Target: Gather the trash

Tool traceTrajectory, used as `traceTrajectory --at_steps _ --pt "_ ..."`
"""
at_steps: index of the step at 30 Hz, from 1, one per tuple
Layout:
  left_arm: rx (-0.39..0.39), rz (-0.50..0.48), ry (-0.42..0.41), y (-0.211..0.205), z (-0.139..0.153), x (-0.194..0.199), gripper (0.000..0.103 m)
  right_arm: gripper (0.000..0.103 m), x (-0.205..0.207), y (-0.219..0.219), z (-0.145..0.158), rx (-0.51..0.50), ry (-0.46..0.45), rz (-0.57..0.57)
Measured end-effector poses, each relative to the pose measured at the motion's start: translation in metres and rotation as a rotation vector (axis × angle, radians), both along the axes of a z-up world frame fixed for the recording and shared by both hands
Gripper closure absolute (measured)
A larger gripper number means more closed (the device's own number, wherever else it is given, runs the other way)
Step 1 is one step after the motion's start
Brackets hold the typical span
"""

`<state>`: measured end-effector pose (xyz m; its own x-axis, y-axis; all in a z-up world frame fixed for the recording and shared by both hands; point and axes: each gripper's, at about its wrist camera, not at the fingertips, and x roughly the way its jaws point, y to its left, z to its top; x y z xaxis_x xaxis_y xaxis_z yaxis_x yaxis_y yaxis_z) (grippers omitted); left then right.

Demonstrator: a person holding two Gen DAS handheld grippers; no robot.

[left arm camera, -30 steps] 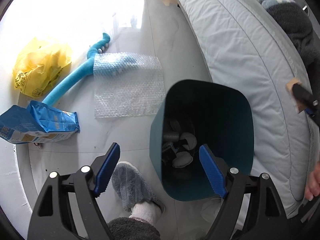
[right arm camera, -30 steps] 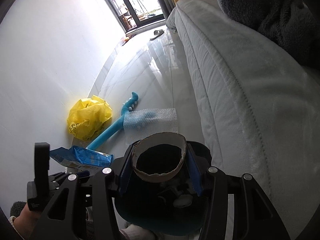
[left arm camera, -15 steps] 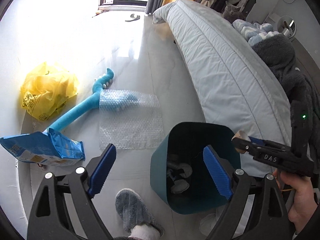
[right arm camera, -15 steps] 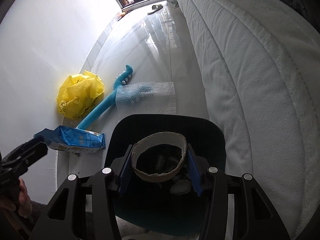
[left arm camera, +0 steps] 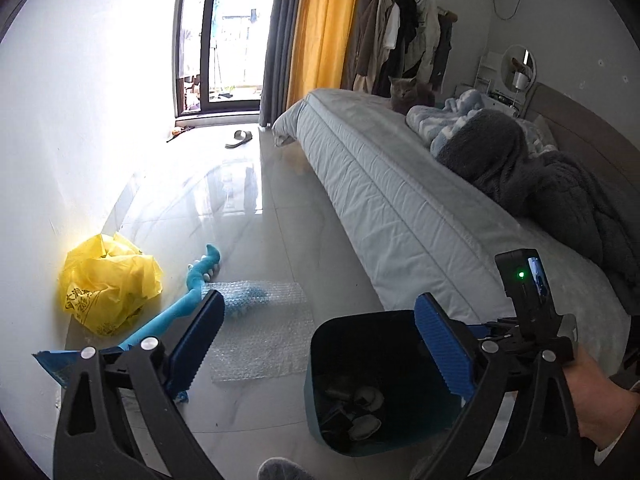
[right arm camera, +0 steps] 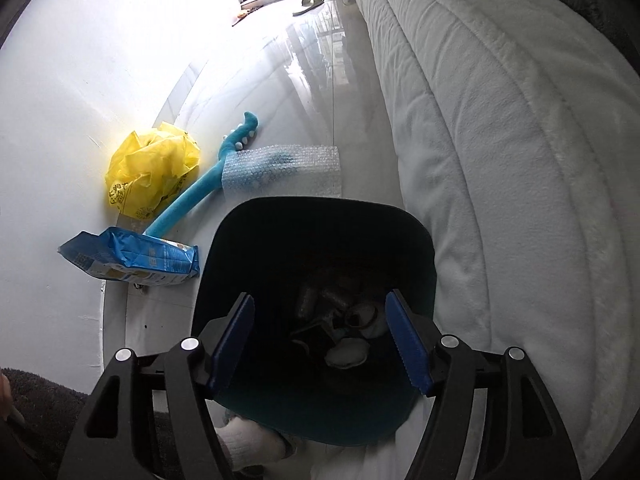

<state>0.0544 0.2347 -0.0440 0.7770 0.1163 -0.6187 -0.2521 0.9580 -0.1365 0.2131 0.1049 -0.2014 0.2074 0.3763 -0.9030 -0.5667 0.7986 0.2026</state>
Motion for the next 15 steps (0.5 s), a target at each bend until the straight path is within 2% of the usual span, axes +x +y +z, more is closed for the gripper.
traceTrajectory --at_steps 2,7,10,15 --pt "-0.012 -0.005 -0.016 -0.009 0.003 -0.008 0.006 0.027 -0.009 -0.008 0.017 0.030 -0.051 0.002" --pt "0.048 -0.036 -0.076 -0.038 0.024 -0.019 0.005 0.026 -0.032 -0.029 0.056 0.060 -0.206 0.020" --pt "0.086 -0.016 -0.093 -0.051 0.029 -0.029 0.004 0.021 -0.045 -0.048 0.079 0.096 -0.273 0.021" --pt "0.082 -0.015 -0.129 -0.066 0.039 -0.044 0.004 0.016 -0.067 -0.085 0.115 0.142 -0.388 -0.009"
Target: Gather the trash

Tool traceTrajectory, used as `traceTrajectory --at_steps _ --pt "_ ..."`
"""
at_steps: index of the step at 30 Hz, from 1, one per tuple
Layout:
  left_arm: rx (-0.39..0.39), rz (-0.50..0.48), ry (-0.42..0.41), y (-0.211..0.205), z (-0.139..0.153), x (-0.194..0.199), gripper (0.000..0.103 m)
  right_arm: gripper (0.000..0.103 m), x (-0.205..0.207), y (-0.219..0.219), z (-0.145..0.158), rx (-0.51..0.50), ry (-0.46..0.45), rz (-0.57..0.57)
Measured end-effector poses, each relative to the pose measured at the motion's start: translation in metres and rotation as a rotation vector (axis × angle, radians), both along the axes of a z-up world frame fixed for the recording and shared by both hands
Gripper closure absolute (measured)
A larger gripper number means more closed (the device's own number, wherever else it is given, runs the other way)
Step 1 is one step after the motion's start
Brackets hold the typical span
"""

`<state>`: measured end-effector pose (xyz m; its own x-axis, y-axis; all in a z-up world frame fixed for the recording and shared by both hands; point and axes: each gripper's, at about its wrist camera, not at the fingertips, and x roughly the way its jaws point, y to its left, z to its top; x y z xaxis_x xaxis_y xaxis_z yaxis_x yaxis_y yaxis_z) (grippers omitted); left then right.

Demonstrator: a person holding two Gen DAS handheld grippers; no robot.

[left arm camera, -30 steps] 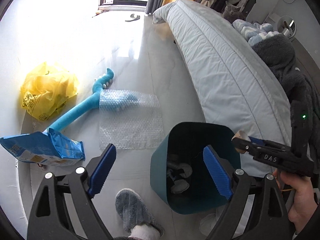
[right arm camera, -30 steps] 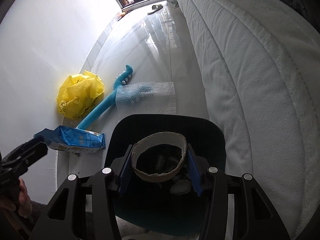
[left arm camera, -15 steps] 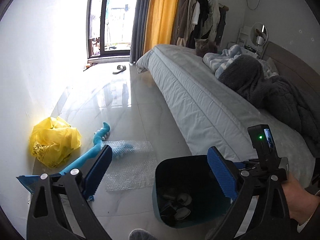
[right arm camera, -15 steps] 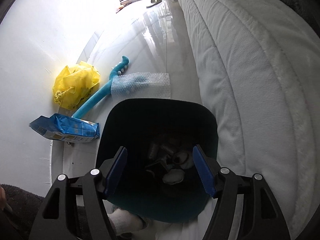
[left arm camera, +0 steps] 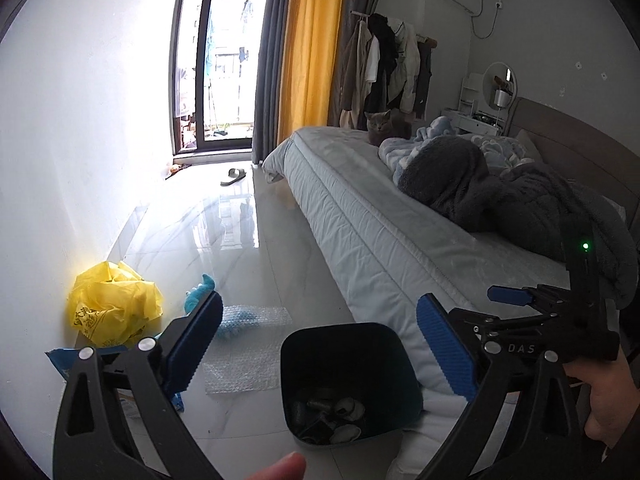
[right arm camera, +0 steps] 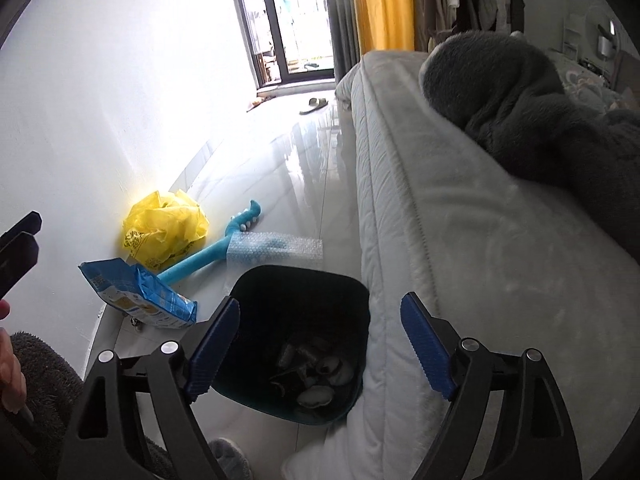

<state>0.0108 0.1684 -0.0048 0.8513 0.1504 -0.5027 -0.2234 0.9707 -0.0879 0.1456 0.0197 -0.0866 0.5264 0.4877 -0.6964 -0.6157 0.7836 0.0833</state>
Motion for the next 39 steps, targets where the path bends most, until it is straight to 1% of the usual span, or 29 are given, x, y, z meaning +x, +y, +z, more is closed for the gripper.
traceTrajectory --at_steps 3,6,7,10,12,15,20,25,27,29,33,35,39 --pt "0.033 -0.008 -0.025 -0.013 0.009 -0.006 0.004 0.012 -0.013 -0.027 0.020 0.061 -0.048 -0.040" --pt "0.033 -0.027 -0.050 -0.028 0.015 -0.015 0.003 0.010 -0.026 -0.051 0.043 0.093 -0.108 -0.072" --pt "0.038 -0.036 -0.055 -0.034 0.016 -0.017 0.003 0.007 -0.031 -0.056 0.049 0.098 -0.128 -0.076" --pt "0.059 -0.045 -0.075 -0.048 0.021 -0.022 0.003 0.005 -0.047 -0.072 0.071 0.059 -0.220 -0.083" --pt "0.082 -0.026 -0.071 -0.054 0.021 -0.022 0.003 0.004 -0.057 -0.089 0.081 0.033 -0.267 -0.083" --pt "0.095 -0.028 -0.084 -0.062 0.021 -0.023 0.003 0.003 -0.071 -0.116 0.092 0.048 -0.304 -0.111" --pt "0.086 -0.068 -0.104 -0.078 0.020 -0.027 0.003 0.003 -0.081 -0.161 0.094 0.094 -0.305 -0.190" --pt "0.068 -0.080 -0.093 -0.087 0.012 -0.027 0.003 0.003 -0.084 -0.193 0.087 0.107 -0.300 -0.235" --pt "0.079 -0.080 -0.093 -0.091 0.011 -0.027 0.003 0.003 -0.086 -0.199 0.080 0.098 -0.296 -0.243" --pt "0.083 -0.085 -0.093 -0.096 0.010 -0.026 0.003 0.003 -0.086 -0.203 0.071 0.088 -0.274 -0.239" --pt "0.091 -0.106 -0.094 -0.105 0.007 -0.025 0.003 0.003 -0.088 -0.212 0.070 0.119 -0.259 -0.229" --pt "0.099 -0.118 -0.087 -0.107 0.003 -0.024 0.003 0.003 -0.091 -0.215 0.072 0.130 -0.270 -0.228" --pt "0.111 -0.118 -0.074 -0.105 0.000 -0.022 0.003 0.003 -0.092 -0.219 0.071 0.136 -0.269 -0.238"
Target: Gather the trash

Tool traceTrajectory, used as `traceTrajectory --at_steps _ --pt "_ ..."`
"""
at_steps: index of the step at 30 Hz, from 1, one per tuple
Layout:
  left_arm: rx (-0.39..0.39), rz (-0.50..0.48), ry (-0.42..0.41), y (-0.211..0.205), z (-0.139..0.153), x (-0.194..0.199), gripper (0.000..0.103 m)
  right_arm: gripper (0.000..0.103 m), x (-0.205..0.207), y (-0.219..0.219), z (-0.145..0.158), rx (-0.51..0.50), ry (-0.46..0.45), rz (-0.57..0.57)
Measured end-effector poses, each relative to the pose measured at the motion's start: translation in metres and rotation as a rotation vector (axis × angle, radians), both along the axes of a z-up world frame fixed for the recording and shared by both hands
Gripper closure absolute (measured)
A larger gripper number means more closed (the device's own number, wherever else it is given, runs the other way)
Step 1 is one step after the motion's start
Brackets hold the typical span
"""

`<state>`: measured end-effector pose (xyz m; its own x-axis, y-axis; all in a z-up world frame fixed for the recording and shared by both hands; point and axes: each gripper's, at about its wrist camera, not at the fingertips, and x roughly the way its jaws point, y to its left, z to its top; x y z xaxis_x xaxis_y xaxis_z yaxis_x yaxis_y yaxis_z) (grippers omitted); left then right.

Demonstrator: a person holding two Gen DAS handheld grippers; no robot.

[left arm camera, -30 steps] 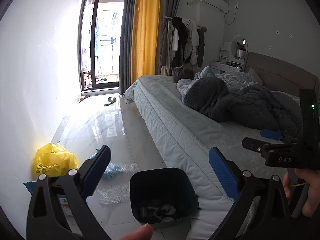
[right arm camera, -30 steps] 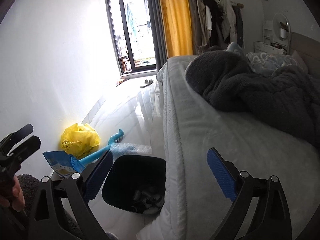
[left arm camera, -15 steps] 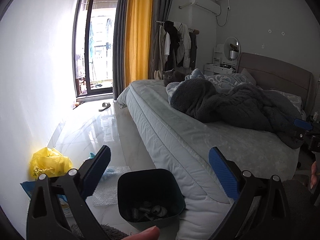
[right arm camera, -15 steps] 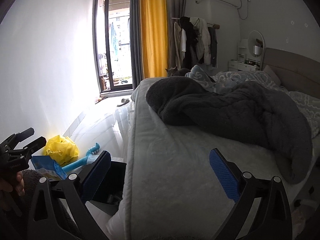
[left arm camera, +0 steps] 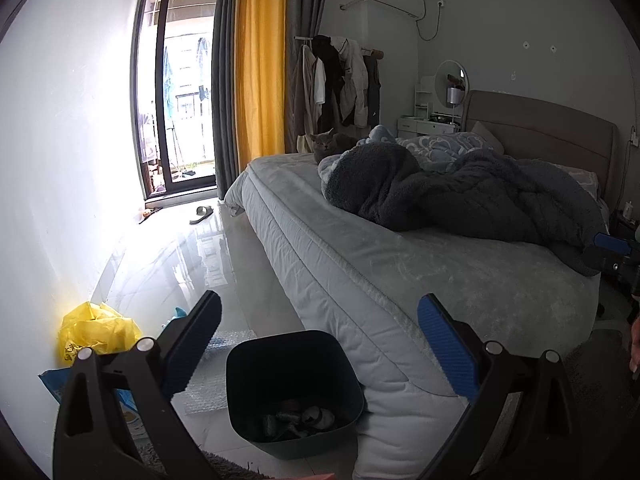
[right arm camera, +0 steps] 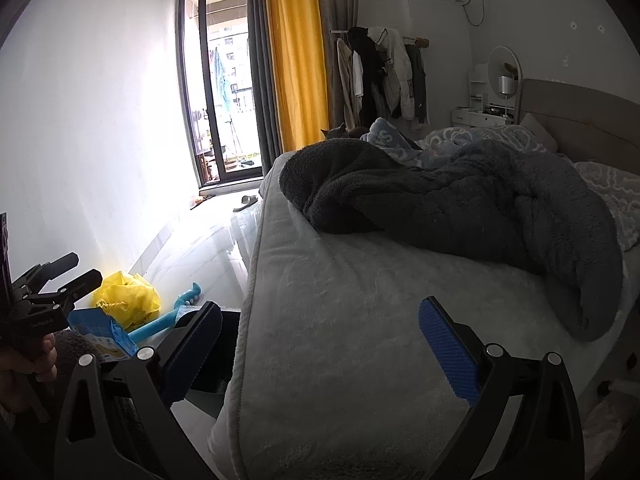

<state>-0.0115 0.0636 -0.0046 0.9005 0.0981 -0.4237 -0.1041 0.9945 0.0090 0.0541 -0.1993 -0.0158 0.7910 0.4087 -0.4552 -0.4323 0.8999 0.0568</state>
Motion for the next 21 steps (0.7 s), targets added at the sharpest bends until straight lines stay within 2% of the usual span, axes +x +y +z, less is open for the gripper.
traceTrajectory --at_steps 6,21 --pt "-0.038 0.017 0.006 0.0091 -0.0005 -0.0018 0.003 0.003 0.0020 -0.0014 -0.0009 0.013 0.005 0.002" --pt "-0.014 0.017 0.022 0.0037 -0.0024 -0.0004 0.003 0.003 -0.0021 0.0058 -0.0008 0.010 0.004 0.015"
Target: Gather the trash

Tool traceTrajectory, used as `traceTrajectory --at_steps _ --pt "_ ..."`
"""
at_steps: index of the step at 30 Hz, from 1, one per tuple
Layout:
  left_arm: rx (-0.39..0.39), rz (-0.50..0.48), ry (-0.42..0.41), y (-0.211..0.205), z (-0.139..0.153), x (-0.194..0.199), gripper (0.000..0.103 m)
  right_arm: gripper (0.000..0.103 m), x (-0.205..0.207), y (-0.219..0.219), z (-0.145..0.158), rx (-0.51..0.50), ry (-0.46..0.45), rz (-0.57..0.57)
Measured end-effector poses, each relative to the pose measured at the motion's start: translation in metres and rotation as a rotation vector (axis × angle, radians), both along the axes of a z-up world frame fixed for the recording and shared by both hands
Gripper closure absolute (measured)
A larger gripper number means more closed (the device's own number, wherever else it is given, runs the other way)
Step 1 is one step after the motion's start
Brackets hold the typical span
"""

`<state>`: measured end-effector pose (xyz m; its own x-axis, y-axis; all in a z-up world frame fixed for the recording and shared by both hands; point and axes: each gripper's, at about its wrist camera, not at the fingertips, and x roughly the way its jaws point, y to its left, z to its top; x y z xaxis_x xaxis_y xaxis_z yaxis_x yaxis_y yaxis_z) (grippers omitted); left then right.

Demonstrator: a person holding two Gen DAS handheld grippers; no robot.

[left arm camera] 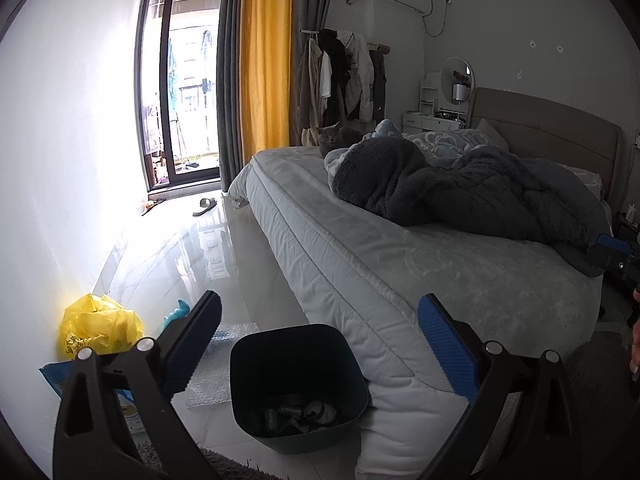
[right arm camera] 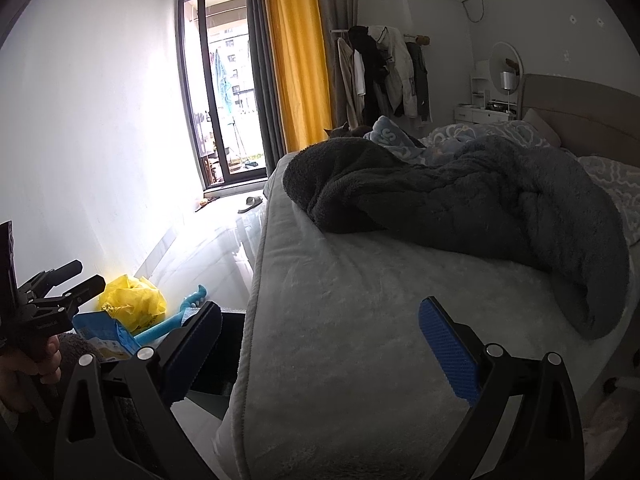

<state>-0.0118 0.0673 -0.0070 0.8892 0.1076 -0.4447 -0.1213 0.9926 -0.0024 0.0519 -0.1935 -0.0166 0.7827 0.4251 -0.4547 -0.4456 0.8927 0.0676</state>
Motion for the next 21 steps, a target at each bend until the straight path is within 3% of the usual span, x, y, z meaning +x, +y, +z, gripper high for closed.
traceTrajectory --at_steps 21 --pt "0.001 0.002 0.003 -0.0006 -0.0007 0.0007 0.003 0.003 -0.0027 0.0039 -0.0010 0.010 0.010 -0.003"
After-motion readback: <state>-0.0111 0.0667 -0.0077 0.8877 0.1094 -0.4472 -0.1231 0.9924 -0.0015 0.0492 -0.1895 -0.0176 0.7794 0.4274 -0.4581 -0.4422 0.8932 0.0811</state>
